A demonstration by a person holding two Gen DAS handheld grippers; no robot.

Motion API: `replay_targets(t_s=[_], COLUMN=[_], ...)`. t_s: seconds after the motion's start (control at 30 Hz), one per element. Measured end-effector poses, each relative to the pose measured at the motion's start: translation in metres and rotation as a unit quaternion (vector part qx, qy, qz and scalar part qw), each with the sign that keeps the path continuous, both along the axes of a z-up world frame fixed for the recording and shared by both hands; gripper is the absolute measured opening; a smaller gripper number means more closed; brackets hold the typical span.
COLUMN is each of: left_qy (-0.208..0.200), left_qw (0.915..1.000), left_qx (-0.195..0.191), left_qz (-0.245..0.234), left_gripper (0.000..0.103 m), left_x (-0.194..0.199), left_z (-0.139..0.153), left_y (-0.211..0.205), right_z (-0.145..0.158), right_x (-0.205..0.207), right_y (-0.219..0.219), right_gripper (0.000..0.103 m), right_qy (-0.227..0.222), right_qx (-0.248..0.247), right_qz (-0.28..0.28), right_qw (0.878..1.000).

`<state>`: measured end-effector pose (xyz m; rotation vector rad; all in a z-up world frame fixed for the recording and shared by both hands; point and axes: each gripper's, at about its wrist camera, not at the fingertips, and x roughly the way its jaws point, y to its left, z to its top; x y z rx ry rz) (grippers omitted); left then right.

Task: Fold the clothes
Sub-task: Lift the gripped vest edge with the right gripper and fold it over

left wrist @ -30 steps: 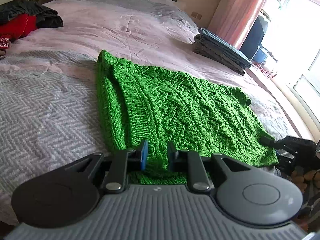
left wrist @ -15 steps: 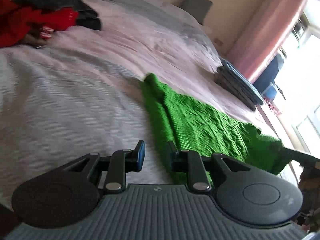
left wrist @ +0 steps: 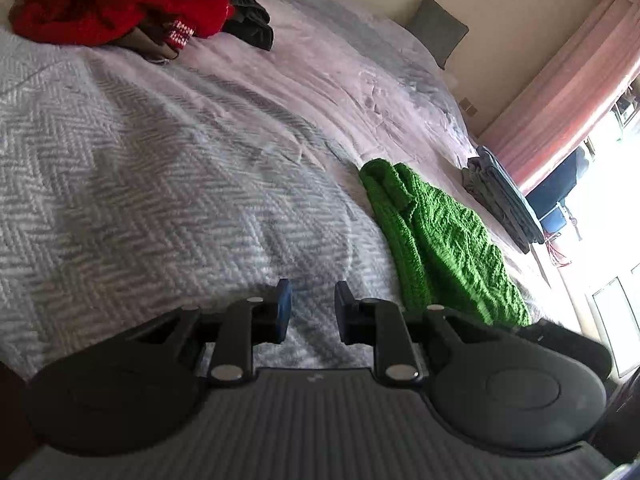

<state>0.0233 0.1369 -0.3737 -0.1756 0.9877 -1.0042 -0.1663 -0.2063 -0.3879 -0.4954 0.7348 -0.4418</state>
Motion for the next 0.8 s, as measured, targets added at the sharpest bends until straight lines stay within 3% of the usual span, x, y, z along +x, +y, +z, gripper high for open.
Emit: replay_targets(t_s=[0.23, 0.3, 0.4, 0.47, 0.6, 0.8], left_qy=[0.001, 0.003, 0.004, 0.003, 0.006, 0.003], left_qw=[0.9999, 0.9999, 0.9999, 0.9999, 0.9999, 1.0000], left_qx=[-0.010, -0.011, -0.011, -0.011, -0.009, -0.007], left_qz=[-0.002, -0.001, 0.000, -0.001, 0.001, 0.003], left_gripper=[0.019, 0.019, 0.019, 0.019, 0.019, 0.019], left_x=[0.003, 0.002, 0.002, 0.001, 0.002, 0.001], left_z=[-0.002, -0.003, -0.003, -0.003, -0.005, -0.004], left_y=[0.002, 0.004, 0.006, 0.007, 0.009, 0.009], right_z=[0.065, 0.059, 0.021, 0.014, 0.042, 0.098], right_x=[-0.002, 0.002, 0.013, 0.012, 0.003, -0.008], right_y=[-0.013, -0.009, -0.002, 0.001, -0.008, -0.046], right_gripper=[0.016, 0.016, 0.017, 0.017, 0.017, 0.017], right_qy=[-0.138, -0.118, -0.038, -0.034, -0.100, -0.226], right_qx=[0.043, 0.058, 0.048, 0.048, 0.078, 0.142], right_qz=[-0.019, -0.005, -0.010, -0.013, -0.030, -0.072], right_qw=[0.989, 0.991, 0.998, 0.998, 0.992, 0.961])
